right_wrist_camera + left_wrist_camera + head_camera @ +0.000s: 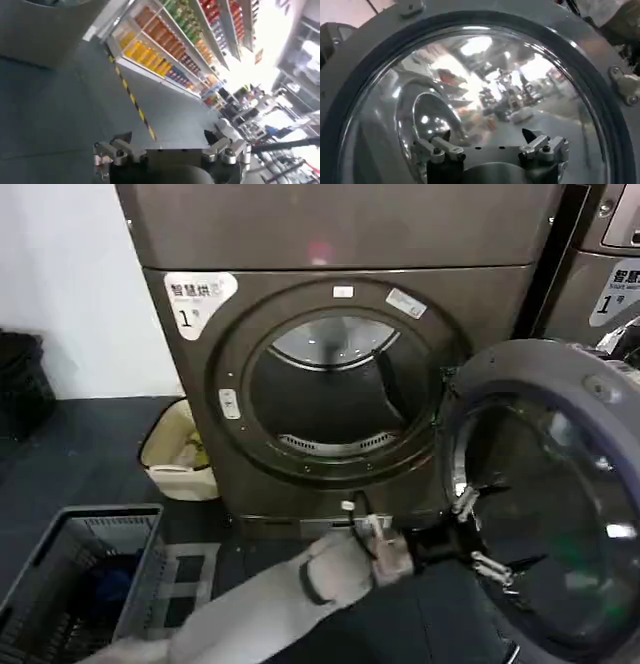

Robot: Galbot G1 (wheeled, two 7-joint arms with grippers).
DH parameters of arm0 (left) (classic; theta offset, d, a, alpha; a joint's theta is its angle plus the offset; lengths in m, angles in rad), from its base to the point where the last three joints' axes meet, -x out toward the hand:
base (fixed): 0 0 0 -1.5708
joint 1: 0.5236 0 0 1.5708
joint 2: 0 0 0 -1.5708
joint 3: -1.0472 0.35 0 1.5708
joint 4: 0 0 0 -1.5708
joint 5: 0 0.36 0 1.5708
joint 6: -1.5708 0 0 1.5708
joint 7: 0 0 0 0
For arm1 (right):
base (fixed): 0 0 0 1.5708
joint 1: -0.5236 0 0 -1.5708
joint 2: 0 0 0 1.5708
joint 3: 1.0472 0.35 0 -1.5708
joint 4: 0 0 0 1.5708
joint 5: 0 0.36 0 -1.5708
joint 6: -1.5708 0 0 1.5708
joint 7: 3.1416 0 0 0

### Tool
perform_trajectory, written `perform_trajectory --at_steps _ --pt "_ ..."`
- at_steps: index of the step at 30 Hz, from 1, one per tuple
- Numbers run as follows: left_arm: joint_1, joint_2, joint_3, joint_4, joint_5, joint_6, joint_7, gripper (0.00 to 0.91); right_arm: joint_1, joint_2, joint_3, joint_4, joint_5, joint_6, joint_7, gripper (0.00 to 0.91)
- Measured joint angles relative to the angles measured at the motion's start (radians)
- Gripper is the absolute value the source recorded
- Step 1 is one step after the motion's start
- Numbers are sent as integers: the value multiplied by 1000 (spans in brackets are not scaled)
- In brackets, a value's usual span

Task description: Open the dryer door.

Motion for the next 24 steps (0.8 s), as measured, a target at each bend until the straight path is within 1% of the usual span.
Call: perform_trajectory --at_steps 4,9,15,17,21,24 --pt "-19 -57 3 60 72 -14 -42 907 -1 24 8 15 3 -3 2 907" --pt "-37 -123 0 132 142 13 -94 907 0 43 11 33 5 -9 5 907" --pt "-55 -189 -3 207 165 66 -151 907 6 48 11 42 5 -21 7 907" --pt "-56 -207 -5 222 168 95 -176 907 9 49 11 42 5 -24 10 907" --pt "-56 -236 -5 239 163 151 -237 907 10 51 10 45 5 -29 12 907" --pt "-56 -246 -5 240 154 166 -254 907 11 51 9 45 5 -32 12 907"
